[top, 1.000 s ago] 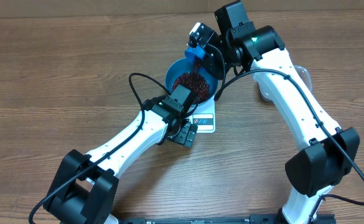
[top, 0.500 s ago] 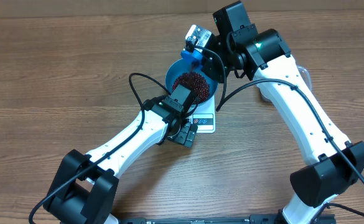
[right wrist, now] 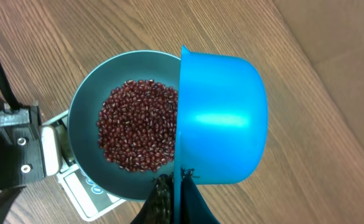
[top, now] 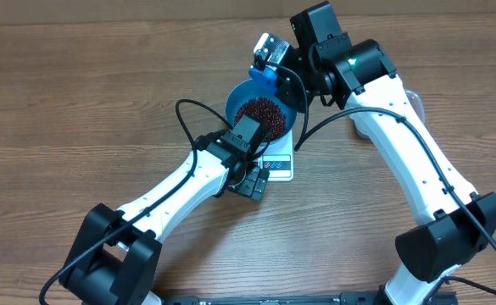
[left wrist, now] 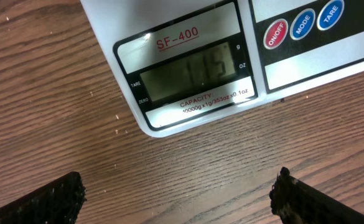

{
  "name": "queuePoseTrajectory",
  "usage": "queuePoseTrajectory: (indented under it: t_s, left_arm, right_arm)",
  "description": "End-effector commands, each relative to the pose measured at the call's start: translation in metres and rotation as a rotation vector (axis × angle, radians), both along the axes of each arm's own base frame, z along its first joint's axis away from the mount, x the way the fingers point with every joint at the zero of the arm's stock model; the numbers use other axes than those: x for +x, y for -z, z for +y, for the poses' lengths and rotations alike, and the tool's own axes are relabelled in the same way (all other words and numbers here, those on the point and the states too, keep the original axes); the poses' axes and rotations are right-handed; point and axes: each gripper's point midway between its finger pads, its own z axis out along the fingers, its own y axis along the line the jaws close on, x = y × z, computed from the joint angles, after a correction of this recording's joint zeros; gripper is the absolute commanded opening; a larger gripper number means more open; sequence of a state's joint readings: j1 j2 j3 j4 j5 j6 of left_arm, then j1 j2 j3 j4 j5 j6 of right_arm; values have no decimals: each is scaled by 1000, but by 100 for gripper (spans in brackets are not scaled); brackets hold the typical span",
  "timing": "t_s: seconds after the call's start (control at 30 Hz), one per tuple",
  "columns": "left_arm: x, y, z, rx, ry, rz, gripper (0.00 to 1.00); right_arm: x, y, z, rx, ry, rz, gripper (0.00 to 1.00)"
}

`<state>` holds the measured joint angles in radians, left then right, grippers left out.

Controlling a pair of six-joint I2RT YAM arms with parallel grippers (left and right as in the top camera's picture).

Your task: Scoop item into bowl and weigh 150g on scale

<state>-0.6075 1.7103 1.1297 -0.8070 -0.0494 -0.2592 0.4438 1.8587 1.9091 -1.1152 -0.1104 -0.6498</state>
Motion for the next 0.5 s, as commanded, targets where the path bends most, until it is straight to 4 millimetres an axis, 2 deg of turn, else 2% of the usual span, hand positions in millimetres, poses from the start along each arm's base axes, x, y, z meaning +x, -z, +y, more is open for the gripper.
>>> queuePoseTrajectory:
  t_s: [0.0,0.27,0.47]
  left_arm:
    - [-1,-3,2,2,-6,-12,100]
    - [-1,-3,2,3,-6,-11,100]
    - [-1,-3,2,2,-6,-12,100]
  right_arm:
    - [2,-25,-4,63,81,-27,4]
    - [7,-23,-21,190,296,87,4]
    - [11,-20,-73,352,516,262,4]
